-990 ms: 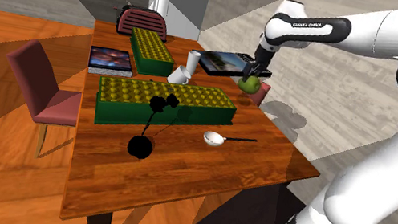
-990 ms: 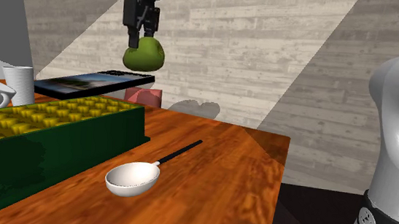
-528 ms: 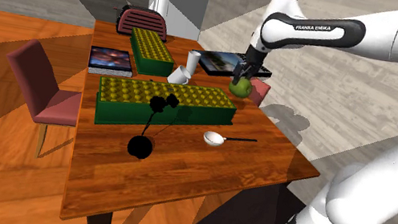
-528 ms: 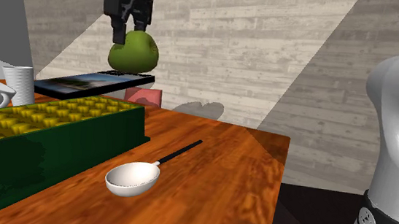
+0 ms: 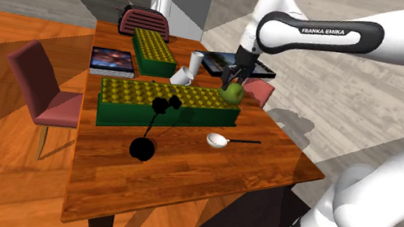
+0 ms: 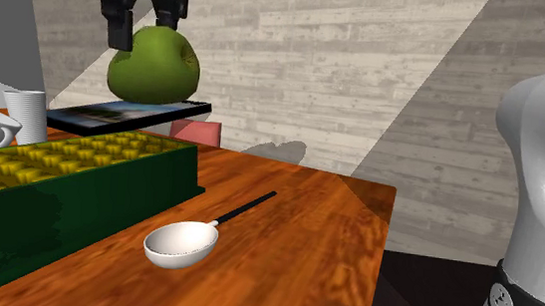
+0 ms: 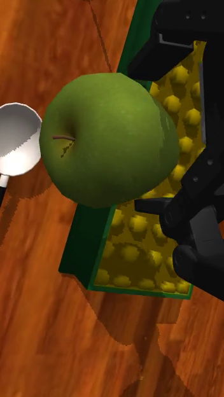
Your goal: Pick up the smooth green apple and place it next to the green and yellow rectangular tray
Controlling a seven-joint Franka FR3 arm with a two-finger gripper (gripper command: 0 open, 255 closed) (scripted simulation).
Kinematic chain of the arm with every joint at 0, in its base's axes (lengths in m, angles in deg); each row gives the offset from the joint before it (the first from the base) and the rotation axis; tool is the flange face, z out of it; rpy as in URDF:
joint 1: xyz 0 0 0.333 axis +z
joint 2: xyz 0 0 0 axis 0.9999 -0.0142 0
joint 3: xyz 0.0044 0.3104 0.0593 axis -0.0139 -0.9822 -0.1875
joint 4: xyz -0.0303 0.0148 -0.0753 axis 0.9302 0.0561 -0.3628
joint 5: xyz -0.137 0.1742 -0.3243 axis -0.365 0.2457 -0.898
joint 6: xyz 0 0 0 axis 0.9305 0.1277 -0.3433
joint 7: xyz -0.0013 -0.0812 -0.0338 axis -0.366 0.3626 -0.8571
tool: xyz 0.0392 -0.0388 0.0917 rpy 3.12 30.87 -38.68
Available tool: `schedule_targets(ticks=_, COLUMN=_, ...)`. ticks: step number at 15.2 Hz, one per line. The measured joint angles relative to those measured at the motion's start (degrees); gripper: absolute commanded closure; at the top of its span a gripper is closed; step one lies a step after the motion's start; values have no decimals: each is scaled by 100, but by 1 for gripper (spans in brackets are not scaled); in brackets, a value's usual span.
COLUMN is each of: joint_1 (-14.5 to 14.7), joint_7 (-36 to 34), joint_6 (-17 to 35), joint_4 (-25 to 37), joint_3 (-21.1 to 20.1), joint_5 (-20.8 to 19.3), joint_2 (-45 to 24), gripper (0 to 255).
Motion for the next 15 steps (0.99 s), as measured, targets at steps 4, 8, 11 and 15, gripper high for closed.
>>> schedule_targets(ticks=4, joint_1=215, joint_7=-569, joint_6=-69, joint_4=-90, joint_3=-374, joint_5=29, joint_2=96, gripper=255)
schedule_targets(ticks=8, joint_1=443, joint_7=-1159, joint_6=-154, joint_4=-1, joint_3=-768, joint_5=74, joint_2=27, gripper=255)
schedule_targets(ticks=11, joint_1=602, joint_7=-1580, joint_6=-201, joint_4=94, joint_3=-1043, joint_5=98, joint_2=-69, gripper=255)
schedule_targets(ticks=15, joint_1=804, joint_7=-2135, joint_6=-286, joint_4=378, joint_3=-1400, joint_5=95, joint_2=-332, gripper=255)
